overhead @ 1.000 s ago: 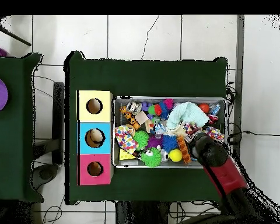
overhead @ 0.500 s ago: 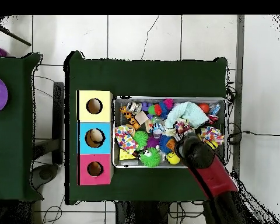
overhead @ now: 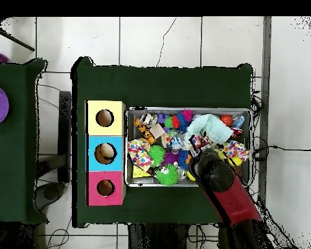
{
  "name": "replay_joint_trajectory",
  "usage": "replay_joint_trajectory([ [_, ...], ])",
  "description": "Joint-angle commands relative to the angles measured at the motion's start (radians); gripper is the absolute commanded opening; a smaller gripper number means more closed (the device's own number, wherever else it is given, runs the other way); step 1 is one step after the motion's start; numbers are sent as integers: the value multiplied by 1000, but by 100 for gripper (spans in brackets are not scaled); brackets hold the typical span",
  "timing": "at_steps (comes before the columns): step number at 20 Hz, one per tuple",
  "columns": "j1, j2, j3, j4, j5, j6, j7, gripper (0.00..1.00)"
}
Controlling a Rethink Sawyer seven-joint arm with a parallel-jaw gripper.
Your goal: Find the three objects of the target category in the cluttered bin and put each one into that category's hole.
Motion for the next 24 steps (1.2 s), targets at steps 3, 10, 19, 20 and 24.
replay_joint_trajectory([
  [3, 67, -57, 54, 128, 154, 52, 385, 0],
  [10, 136, -60, 62, 158, 247, 10, 453, 0],
  [19, 251, -55, 51, 163, 344, -8, 566, 0],
  [20, 254, -55, 57, 165, 349, -13, 576, 0],
  [24, 246, -54, 73, 168, 335, -20, 577, 0],
])
